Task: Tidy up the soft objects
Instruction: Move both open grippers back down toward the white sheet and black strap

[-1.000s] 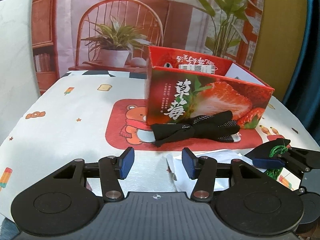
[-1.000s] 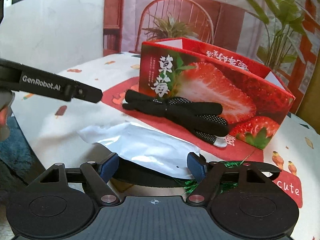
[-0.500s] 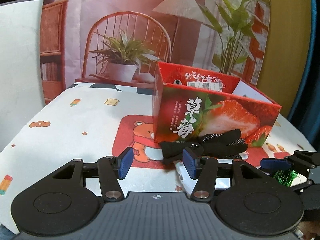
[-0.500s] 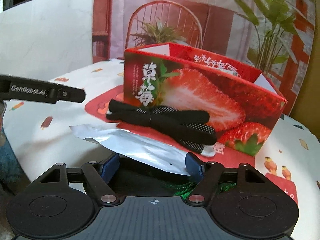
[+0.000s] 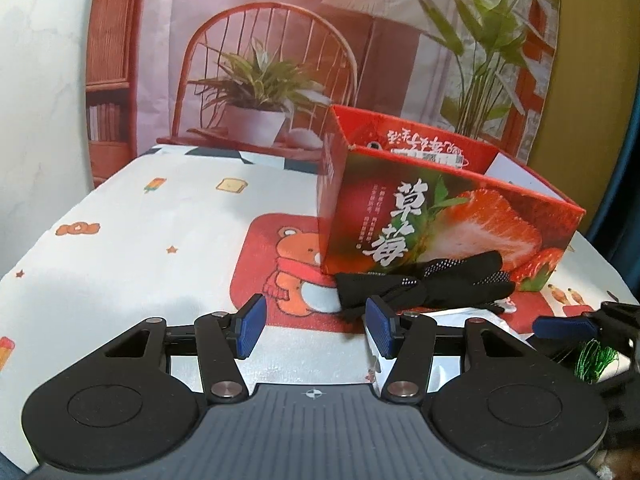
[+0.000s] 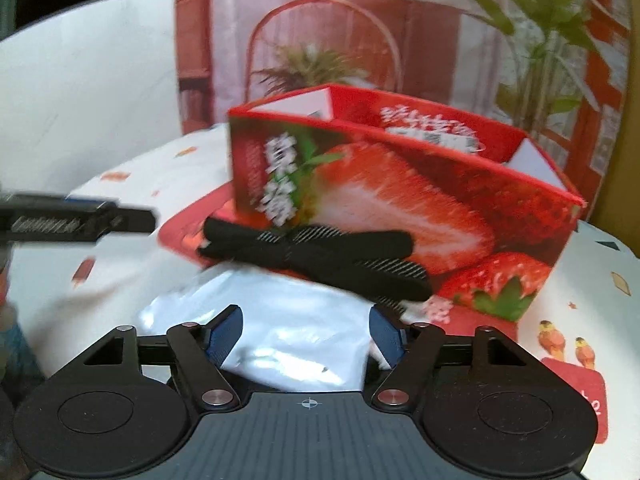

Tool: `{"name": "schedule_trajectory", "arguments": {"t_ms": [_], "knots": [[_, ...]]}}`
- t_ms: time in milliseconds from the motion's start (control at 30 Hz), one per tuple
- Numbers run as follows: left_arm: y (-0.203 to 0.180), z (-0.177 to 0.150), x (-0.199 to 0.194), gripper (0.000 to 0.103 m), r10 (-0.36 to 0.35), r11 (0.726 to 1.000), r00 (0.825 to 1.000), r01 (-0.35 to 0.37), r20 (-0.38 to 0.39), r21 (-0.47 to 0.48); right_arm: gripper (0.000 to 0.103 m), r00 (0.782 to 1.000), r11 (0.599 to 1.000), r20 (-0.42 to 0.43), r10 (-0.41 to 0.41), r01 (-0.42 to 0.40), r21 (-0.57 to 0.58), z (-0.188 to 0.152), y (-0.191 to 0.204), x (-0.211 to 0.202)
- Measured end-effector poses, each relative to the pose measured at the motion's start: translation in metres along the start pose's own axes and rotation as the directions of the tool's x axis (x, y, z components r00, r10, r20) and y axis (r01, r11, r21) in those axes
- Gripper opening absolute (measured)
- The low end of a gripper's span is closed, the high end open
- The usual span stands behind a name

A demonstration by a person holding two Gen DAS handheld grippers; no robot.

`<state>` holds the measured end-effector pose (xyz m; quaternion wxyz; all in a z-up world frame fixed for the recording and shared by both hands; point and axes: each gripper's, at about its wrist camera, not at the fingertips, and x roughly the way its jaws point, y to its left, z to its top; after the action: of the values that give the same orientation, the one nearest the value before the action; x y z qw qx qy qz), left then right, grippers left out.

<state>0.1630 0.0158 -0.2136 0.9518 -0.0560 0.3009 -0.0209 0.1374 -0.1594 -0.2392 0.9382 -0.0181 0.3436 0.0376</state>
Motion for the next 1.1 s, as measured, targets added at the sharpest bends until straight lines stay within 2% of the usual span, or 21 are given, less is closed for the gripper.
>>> {"name": "schedule_trajectory", "arguments": {"t_ms": [167, 467, 600, 767, 867, 1100], "knots": [[-0.001, -0.003, 0.003, 0.058, -0.01, 1.0, 1.0, 0.01, -0.019, 0.018, 0.092, 1.0, 0.997, -0.003, 0.021, -0.021, -0.076, -0.006, 0.022, -0.002], [0.002, -0.004, 0.003, 0.058, 0.002, 1.0, 1.0, -0.002, -0.015, 0.018, 0.092, 0.995, 0.994, -0.082, -0.047, 0.039, -0.102, -0.006, 0.022, 0.024], [0.004, -0.003, 0.002, 0.058, 0.011, 1.0, 1.0, -0.011, -0.008, 0.014, 0.094, 0.994, 0.994, -0.085, -0.063, 0.055, -0.093, -0.005, 0.019, 0.029], [0.005, -0.002, 0.003, 0.058, 0.021, 1.0, 1.0, -0.021, -0.008, 0.009, 0.093, 0.995, 0.993, -0.052, -0.088, 0.084, -0.086, -0.005, 0.016, 0.025], [0.006, -0.002, 0.002, 0.058, 0.024, 1.0, 1.0, -0.024, -0.003, 0.007, 0.084, 0.992, 0.99, -0.024, -0.122, 0.12, -0.069, -0.002, 0.01, 0.021], [0.005, -0.003, 0.002, 0.058, 0.025, 1.0, 1.0, -0.025, -0.01, 0.01, 0.076, 0.992, 0.992, 0.027, -0.126, 0.126, -0.003, 0.004, -0.009, 0.016]]}}
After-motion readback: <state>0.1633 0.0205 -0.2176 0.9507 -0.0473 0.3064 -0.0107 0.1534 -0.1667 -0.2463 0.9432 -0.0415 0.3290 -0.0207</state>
